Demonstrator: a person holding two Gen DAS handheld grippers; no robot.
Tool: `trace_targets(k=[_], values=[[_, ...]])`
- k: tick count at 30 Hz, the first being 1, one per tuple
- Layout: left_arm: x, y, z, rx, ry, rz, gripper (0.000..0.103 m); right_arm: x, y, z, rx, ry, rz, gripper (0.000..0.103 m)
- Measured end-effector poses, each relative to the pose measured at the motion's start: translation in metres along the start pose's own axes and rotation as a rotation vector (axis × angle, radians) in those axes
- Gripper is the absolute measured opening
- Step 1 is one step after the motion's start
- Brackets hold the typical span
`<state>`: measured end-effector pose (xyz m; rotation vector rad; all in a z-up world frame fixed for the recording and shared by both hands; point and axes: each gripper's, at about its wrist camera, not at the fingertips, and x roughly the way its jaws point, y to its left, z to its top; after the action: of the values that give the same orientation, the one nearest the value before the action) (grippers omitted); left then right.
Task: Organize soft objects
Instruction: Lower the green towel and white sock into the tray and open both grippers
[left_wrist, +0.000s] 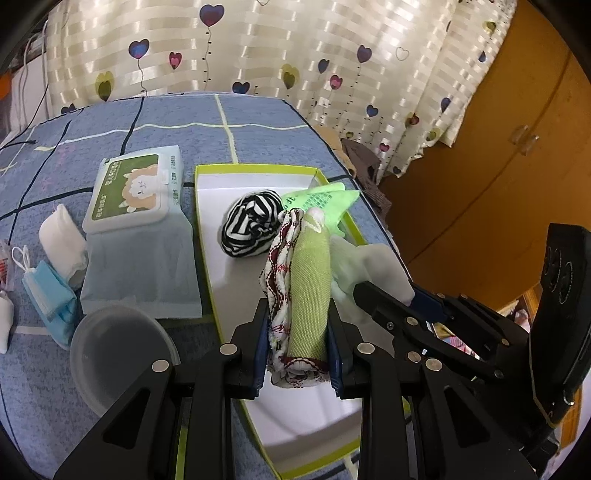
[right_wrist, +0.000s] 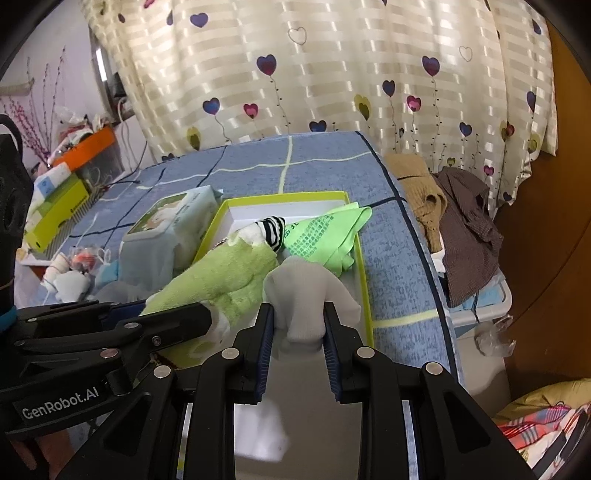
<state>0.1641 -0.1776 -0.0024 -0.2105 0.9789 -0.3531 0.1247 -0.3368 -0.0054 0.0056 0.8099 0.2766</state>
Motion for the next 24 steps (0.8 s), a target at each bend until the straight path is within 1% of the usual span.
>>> trace_targets(k=[7,10,13,14,15,17,21,24], values=[[0.009,0.003,0.005,-0.036,0.0,0.028,0.028,0.015,-0.006,0.008,-0.014,0.019,0.001,0.025],[0.014,0.003,0.006,-0.055,0.01,0.046,0.028,0.02,-0.007,0.01,-0.026,0.021,0.007,0.027],[0.019,0.006,0.007,-0.076,0.025,0.058,0.028,0.024,-0.009,0.011,-0.029,0.029,0.0,0.035],[0.02,0.006,0.007,-0.079,0.028,0.058,0.028,0.024,-0.01,0.011,-0.029,0.027,-0.001,0.039],[0.02,0.007,0.007,-0.081,0.029,0.059,0.03,0.024,-0.012,0.011,-0.026,0.029,-0.003,0.043],[0.018,0.007,0.006,-0.085,0.021,0.053,0.033,0.022,-0.014,0.009,-0.024,0.028,-0.004,0.045],[0.011,0.005,0.005,-0.078,0.002,0.043,0.04,0.018,-0.014,0.008,-0.025,0.019,-0.004,0.046],[0.004,0.004,0.003,-0.066,-0.012,0.04,0.042,0.013,-0.011,0.004,-0.034,0.015,-0.004,0.046]])
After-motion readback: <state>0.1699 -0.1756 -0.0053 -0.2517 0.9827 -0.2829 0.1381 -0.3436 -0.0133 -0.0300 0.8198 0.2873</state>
